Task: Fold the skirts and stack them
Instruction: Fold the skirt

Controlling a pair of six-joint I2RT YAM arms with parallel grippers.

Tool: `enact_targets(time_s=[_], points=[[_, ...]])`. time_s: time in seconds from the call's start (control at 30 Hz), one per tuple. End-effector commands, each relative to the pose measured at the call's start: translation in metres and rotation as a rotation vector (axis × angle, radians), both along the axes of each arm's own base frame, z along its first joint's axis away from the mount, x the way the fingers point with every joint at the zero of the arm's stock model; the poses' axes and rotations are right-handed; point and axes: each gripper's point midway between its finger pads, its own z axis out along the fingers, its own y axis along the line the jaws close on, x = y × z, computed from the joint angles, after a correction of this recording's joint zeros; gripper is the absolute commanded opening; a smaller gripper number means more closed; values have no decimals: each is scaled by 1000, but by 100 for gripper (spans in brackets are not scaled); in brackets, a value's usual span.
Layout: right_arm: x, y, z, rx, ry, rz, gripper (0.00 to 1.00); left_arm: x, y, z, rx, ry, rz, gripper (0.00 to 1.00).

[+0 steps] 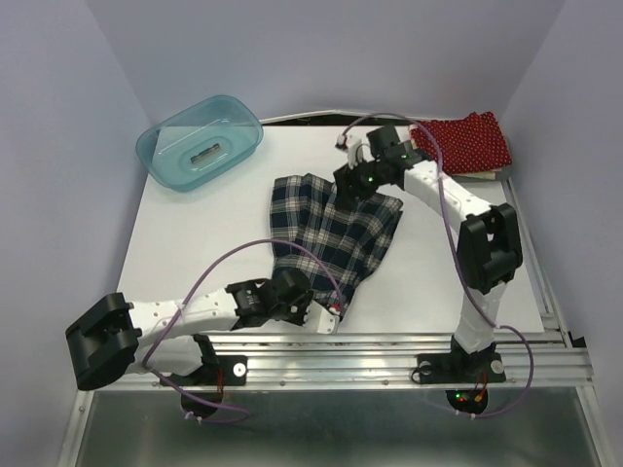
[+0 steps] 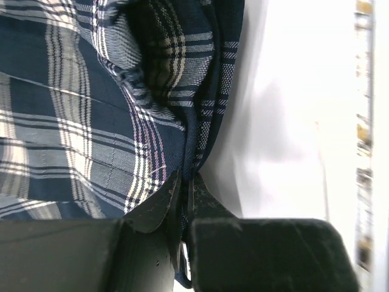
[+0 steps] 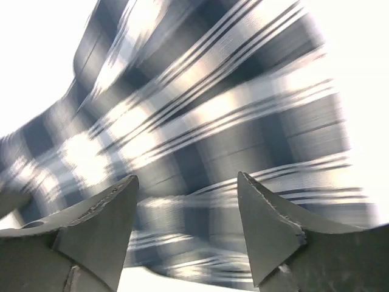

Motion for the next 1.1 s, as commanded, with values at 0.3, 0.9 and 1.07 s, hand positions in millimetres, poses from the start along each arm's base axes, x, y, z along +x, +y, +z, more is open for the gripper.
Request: enact_targets(time_s=[0.3,0.9,1.07], points=[[119,-4,-8,-91,-177,-240,73,-41,-6,48,11,246,-39,0],[-24,50,-59,119,209,183,9,-4,-50,127,-36,242,24,0],[-60,58,-62,119,257,241,7,40,-54,141,-47,161,80,0]])
